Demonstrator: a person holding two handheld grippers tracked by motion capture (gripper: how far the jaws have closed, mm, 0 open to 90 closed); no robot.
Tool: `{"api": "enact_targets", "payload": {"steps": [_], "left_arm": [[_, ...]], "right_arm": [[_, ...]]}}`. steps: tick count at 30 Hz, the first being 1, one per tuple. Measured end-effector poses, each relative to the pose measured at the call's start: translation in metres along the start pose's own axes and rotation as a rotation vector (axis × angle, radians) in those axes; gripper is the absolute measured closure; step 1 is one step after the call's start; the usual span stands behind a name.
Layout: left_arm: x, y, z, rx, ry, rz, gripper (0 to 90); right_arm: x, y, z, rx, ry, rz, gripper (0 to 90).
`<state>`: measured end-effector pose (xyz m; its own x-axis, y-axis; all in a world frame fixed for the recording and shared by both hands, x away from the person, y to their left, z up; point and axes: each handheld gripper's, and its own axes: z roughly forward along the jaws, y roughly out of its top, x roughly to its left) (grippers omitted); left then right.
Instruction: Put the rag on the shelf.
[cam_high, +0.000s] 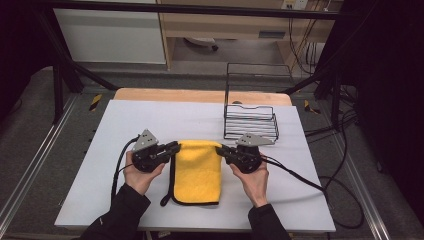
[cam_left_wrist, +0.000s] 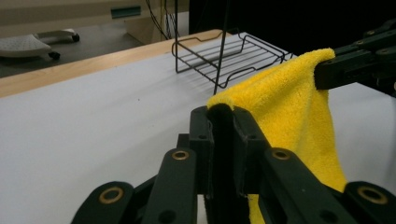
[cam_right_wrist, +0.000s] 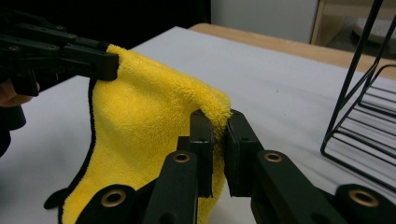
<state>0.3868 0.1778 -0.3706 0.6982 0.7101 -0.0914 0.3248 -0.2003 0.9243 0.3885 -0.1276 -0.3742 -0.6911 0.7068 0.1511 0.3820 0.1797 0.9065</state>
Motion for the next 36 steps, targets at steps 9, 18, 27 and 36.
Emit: {"api": "enact_targets", "payload": {"steps": [9,18,27,36], "left_arm": [[-0.006,0.015,-0.008,-0.073,0.005,0.017,80.0],[-0.015,0.038,-0.012,-0.166,0.007,0.032,80.0],[-0.020,0.061,-0.011,-0.231,0.014,0.047,80.0],[-0.026,0.083,-0.005,-0.295,0.020,0.061,80.1]], "right_arm": [[0.007,0.014,-0.015,-0.061,-0.019,-0.055,83.2],[0.015,0.037,-0.039,-0.148,-0.064,-0.126,83.4],[0.014,0.053,-0.050,-0.203,-0.100,-0.141,83.5],[0.008,0.069,-0.062,-0.270,-0.138,-0.155,83.5]]}}
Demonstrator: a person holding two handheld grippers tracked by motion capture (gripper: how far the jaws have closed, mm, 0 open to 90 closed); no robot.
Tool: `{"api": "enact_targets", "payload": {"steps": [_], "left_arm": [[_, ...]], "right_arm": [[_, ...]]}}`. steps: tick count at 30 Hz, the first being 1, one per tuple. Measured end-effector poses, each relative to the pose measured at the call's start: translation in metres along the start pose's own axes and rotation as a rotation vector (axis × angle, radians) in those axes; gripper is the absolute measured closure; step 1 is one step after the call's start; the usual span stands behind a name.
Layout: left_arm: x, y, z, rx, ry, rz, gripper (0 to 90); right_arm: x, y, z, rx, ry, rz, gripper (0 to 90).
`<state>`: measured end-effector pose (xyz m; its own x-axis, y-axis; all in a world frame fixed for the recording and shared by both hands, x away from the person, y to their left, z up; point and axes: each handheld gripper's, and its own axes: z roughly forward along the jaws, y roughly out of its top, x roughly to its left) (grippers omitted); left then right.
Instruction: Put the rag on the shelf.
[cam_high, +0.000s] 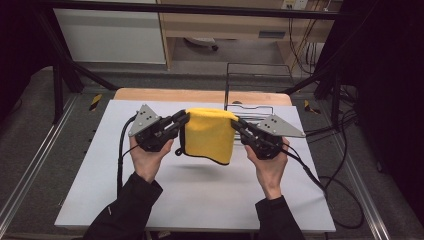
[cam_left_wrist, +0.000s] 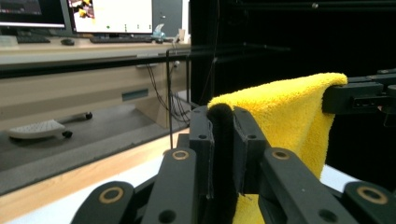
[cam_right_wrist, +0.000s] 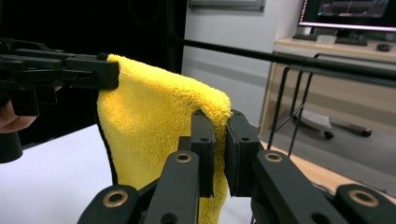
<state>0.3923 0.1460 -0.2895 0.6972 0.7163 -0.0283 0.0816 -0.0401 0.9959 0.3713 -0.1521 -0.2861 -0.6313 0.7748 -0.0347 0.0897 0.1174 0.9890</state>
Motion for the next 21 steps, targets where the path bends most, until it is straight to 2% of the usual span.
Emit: {"api": "enact_targets", "payload": {"steps": [8,21], "left_arm": [[-0.007,0.017,0.013,-0.045,-0.010,0.004,80.0],[-0.016,0.044,0.036,-0.093,-0.015,0.030,80.0]], "right_arm": [[-0.012,0.017,-0.010,-0.054,-0.042,-0.010,83.5],[-0.029,0.037,-0.020,-0.110,-0.102,-0.017,83.5]]}}
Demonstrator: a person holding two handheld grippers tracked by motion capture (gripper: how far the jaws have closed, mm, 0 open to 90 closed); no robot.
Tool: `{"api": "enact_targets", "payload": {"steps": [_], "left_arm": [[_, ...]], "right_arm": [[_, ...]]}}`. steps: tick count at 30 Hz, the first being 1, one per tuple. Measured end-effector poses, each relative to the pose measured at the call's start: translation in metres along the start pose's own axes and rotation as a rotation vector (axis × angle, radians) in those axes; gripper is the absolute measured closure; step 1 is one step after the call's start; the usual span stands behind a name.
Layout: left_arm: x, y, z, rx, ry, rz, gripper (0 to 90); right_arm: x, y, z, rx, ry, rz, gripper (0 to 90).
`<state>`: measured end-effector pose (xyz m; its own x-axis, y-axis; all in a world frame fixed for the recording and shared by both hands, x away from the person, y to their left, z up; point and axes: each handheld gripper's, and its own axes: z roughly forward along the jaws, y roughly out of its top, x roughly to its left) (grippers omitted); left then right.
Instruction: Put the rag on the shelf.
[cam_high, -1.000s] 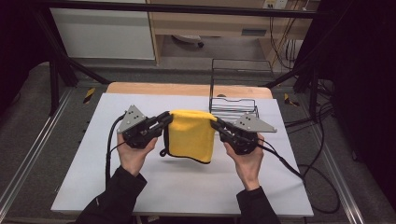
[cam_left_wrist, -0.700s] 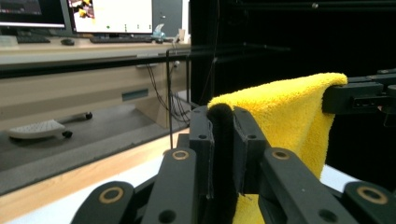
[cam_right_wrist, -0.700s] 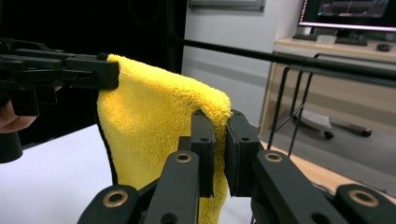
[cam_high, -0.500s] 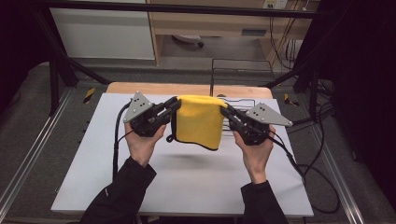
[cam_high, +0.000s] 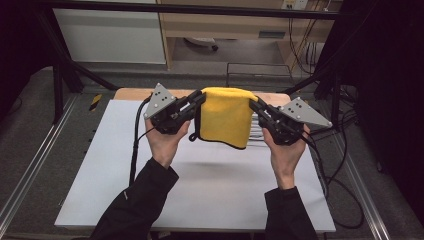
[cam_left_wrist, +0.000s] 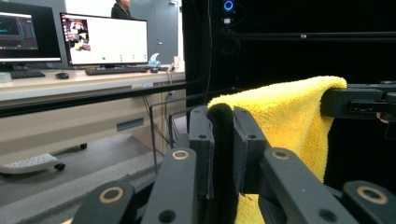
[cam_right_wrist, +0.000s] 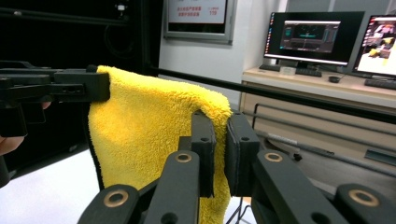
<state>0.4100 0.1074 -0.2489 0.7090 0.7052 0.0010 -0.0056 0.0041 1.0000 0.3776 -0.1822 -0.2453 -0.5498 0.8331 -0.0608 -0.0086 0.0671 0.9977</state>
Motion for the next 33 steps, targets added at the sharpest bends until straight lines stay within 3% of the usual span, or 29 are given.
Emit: {"api": "enact_targets", "payload": {"steps": [23,33], "left_arm": [[-0.005,0.050,0.037,-0.078,-0.007,0.004,80.0],[-0.007,0.069,0.060,-0.086,-0.011,0.010,80.0]], "right_arm": [[-0.032,0.048,0.006,-0.083,-0.084,-0.019,83.6],[-0.052,0.065,0.009,-0.103,-0.119,-0.021,83.6]]}}
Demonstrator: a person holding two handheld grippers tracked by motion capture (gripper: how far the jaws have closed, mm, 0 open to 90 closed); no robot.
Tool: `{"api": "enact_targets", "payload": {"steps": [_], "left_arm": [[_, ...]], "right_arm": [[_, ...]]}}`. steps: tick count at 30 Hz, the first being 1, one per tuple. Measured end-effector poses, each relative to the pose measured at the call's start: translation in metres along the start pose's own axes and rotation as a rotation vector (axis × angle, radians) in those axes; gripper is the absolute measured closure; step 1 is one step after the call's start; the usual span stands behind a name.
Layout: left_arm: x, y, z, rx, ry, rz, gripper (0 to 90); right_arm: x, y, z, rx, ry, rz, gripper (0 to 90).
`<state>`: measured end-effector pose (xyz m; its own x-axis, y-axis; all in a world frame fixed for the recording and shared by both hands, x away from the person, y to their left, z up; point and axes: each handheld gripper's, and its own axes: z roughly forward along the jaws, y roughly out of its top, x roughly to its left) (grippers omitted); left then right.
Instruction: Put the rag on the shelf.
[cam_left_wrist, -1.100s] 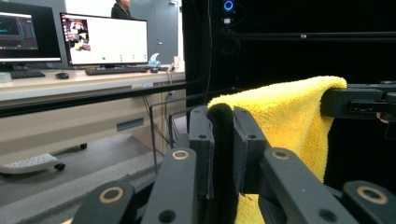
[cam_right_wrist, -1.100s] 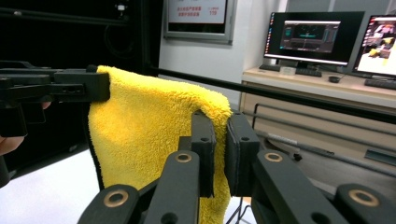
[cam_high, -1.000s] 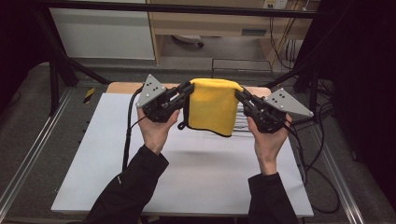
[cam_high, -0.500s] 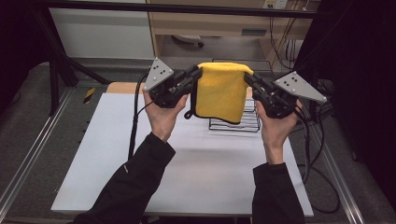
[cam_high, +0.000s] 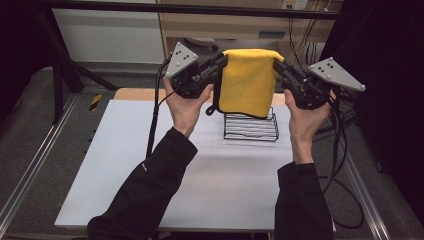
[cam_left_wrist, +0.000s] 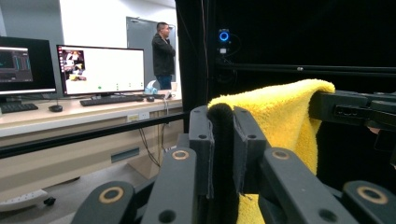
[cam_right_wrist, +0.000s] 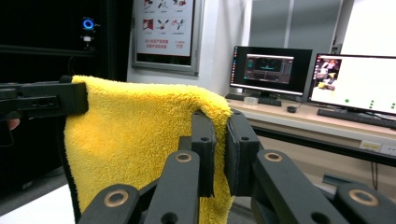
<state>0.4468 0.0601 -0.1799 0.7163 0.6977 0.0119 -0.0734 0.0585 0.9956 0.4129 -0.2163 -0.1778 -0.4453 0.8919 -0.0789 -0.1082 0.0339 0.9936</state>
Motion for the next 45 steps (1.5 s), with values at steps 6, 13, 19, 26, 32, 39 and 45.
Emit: {"api": "enact_targets", "payload": {"steps": [6,13,19,26,32,39,45], "left_arm": [[-0.001,0.011,0.011,-0.006,0.002,0.009,80.0],[0.000,0.024,0.023,-0.016,0.000,-0.002,80.0],[0.003,0.034,0.033,-0.027,0.006,0.005,80.0],[0.007,0.045,0.047,-0.032,0.012,0.003,80.0],[0.010,0.052,0.054,-0.049,0.030,0.018,80.0],[0.015,0.057,0.067,-0.051,0.040,0.012,80.0],[0.021,0.053,0.080,-0.042,0.064,0.045,80.0]], "right_arm": [[-0.010,0.010,0.002,-0.011,-0.013,-0.004,83.6],[-0.018,0.023,0.006,-0.022,-0.028,-0.015,83.6],[-0.025,0.030,0.012,-0.036,-0.030,-0.011,83.6],[-0.034,0.040,0.019,-0.040,-0.045,-0.025,83.6],[-0.039,0.048,0.024,-0.051,-0.052,-0.033,83.6],[-0.046,0.055,0.035,-0.057,-0.066,-0.040,83.6],[-0.055,0.052,0.049,-0.041,-0.077,-0.041,83.6]]}}
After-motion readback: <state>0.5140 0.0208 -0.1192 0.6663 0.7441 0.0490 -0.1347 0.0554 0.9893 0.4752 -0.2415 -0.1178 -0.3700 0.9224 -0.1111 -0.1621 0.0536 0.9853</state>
